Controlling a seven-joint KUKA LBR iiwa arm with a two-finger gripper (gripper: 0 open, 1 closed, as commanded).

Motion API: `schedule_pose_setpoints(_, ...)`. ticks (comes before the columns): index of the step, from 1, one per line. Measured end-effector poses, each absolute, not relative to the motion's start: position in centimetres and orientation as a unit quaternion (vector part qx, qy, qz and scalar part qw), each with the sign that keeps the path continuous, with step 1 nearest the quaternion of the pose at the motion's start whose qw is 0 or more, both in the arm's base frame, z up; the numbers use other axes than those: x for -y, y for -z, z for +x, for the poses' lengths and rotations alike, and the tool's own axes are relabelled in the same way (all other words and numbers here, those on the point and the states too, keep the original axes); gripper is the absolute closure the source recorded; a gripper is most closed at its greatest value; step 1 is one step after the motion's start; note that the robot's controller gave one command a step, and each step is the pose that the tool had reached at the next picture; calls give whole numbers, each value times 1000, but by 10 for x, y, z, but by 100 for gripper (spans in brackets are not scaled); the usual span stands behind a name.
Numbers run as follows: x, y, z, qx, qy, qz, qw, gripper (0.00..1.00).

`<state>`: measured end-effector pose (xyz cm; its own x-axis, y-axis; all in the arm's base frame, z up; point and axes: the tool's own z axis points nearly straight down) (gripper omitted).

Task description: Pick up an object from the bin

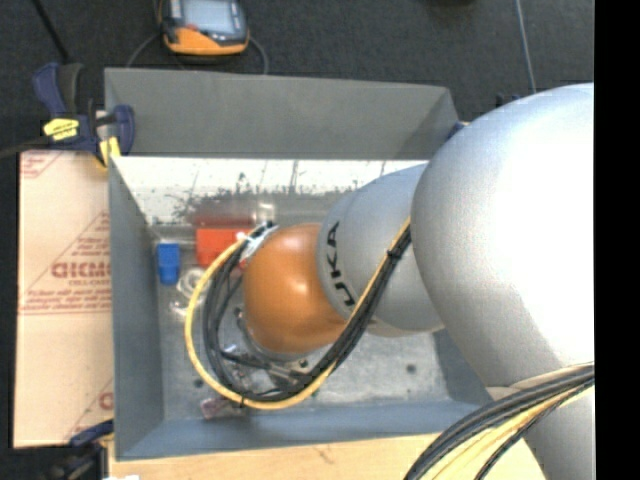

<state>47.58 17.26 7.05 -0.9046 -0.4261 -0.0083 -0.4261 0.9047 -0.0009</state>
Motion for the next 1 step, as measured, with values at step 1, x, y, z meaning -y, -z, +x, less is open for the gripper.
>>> schedule_pose_setpoints(1,-172,-169,478,-976,0,-216,5,100)
